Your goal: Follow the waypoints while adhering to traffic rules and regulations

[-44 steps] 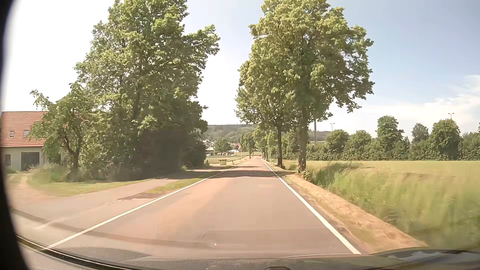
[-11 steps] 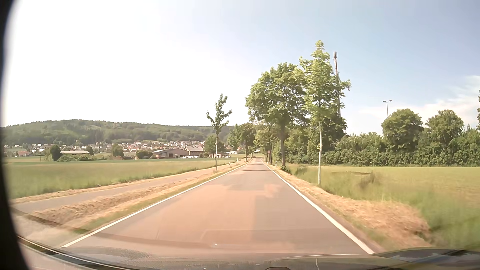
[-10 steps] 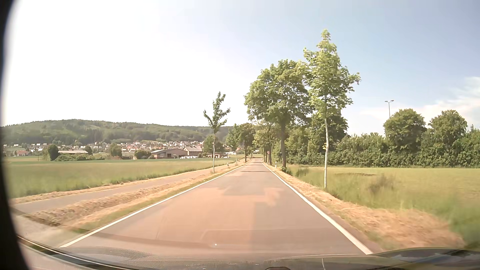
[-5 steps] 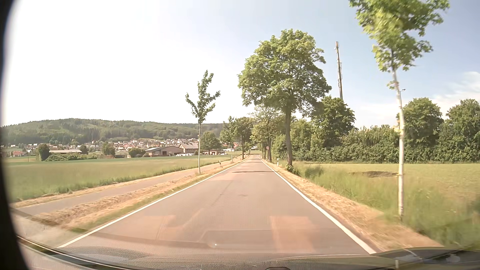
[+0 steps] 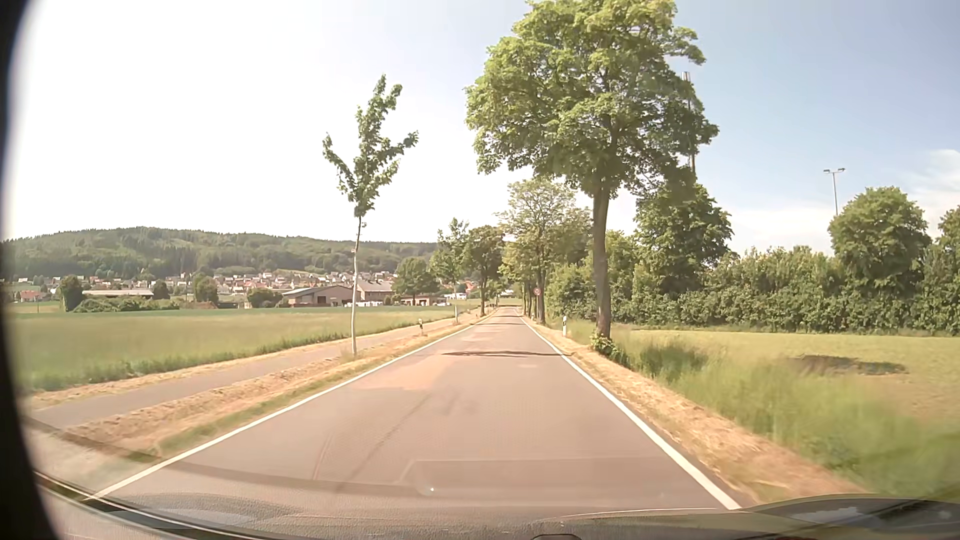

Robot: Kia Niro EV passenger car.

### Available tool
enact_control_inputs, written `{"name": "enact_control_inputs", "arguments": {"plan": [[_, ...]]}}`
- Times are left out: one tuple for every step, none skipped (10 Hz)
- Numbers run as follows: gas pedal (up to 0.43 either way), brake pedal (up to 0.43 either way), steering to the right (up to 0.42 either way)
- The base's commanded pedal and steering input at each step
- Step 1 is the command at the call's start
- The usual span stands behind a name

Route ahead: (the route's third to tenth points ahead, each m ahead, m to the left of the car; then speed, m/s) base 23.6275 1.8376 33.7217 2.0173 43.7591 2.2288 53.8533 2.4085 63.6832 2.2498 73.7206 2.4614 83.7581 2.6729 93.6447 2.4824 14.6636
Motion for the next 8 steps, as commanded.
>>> {"name": "enact_control_inputs", "arguments": {"plan": [[0.008, 0.0, 0.001], [0.008, 0.0, 0.002], [0.008, 0.0, 0.002], [0.008, 0.0, 0.001], [0.008, 0.0, 0.002], [0.008, 0.0, 0.002], [0.008, 0.0, 0.002], [0.02, 0.0, 0.001]]}}
